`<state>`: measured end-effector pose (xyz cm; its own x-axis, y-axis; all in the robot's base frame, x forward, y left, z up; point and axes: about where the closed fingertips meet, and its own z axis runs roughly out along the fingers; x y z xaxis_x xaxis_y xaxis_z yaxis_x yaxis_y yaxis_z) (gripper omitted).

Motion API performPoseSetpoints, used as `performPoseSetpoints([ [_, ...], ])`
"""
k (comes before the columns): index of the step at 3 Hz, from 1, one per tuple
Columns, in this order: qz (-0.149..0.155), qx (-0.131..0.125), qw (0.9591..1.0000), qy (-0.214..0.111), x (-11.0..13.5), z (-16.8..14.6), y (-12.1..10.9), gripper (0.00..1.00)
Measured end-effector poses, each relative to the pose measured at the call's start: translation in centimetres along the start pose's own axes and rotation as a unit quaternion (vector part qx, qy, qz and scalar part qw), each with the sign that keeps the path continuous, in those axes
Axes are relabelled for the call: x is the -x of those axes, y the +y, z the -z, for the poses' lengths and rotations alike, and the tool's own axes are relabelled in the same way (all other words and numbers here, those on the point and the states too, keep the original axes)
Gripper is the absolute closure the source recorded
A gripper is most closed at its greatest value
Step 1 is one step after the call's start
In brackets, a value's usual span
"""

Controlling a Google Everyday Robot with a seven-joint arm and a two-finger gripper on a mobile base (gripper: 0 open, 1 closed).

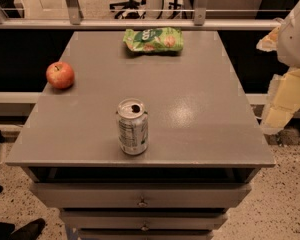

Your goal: Move 7up can near green rice chip bag

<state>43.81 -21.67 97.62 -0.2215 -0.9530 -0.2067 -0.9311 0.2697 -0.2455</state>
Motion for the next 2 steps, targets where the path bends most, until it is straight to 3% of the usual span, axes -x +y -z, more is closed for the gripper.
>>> performPoseSetpoints([
  [1,-0.002,-0.001,1.0,-0.005,0.2,-0.2,0.0,0.0],
  [2,-0.028,-0.007,0.9974,-0.067,2.3,-2.2,0.0,0.0],
])
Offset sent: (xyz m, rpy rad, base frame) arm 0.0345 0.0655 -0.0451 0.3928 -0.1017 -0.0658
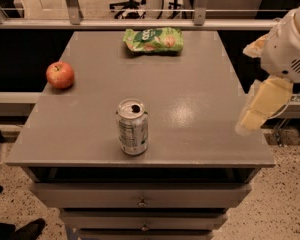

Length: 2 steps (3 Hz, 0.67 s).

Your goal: Move 7up can near green rice chip bag

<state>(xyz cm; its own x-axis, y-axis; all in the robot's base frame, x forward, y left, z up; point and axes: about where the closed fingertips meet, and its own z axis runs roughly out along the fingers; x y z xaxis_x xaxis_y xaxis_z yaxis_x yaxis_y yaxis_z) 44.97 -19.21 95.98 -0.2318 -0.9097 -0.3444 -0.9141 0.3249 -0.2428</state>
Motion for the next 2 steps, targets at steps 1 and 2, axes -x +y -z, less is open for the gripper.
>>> performPoseSetpoints([
  [1,-0.02,0.012,0.9956,-0.091,3.3,-4.0,0.4,0.0],
  [2,-0.027,0.043,0.979,-0.197,8.0,-8.1,1.1,0.0],
])
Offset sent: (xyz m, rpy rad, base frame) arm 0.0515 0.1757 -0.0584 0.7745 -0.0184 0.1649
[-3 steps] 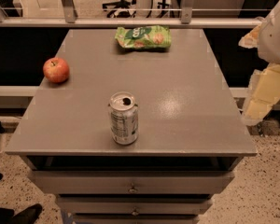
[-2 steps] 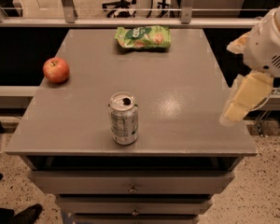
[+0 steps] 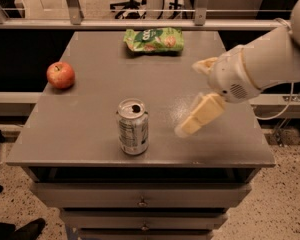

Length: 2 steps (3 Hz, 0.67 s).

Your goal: Move 7up can near green rice chip bag

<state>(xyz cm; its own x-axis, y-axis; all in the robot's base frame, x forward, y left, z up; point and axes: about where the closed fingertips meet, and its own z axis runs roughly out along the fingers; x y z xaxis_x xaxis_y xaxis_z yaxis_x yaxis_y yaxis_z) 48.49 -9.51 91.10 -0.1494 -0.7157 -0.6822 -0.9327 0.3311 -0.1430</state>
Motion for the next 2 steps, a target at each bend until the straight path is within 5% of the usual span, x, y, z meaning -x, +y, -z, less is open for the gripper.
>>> performPoseSetpoints([
  [1,-0.013,0.047,0.9939,-0.099,3.1,-4.4,1.5,0.0],
  [2,-0.03,0.091,0.9807,-0.17,5.3,-6.3,3.1,0.0],
])
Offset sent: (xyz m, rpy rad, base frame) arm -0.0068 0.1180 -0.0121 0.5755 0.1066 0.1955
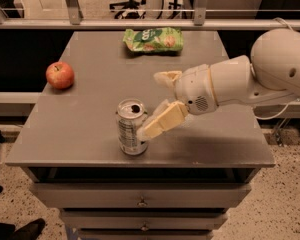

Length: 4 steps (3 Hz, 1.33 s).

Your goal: Move 7up can near green rice chip bag

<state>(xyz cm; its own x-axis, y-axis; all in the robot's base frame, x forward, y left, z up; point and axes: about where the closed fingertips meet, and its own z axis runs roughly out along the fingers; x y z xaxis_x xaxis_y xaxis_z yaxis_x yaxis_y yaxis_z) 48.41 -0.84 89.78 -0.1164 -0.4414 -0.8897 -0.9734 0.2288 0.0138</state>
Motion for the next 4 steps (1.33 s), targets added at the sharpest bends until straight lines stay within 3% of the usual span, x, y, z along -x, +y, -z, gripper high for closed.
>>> performPoseSetpoints([
  [1,-0.011,0.047,0.9964,-0.069,1.1,-2.1,2.5,0.0],
  [2,-0.009,0.072,0.9924,-0.099,1.4,-4.0,4.3,0.0],
  [3,0.006,0.066,0.9912,-0.114,1.2,-5.1,5.7,0.2],
  [4,0.022,0.026,0.9924,-0.118,0.9,-3.9,4.9,0.51],
])
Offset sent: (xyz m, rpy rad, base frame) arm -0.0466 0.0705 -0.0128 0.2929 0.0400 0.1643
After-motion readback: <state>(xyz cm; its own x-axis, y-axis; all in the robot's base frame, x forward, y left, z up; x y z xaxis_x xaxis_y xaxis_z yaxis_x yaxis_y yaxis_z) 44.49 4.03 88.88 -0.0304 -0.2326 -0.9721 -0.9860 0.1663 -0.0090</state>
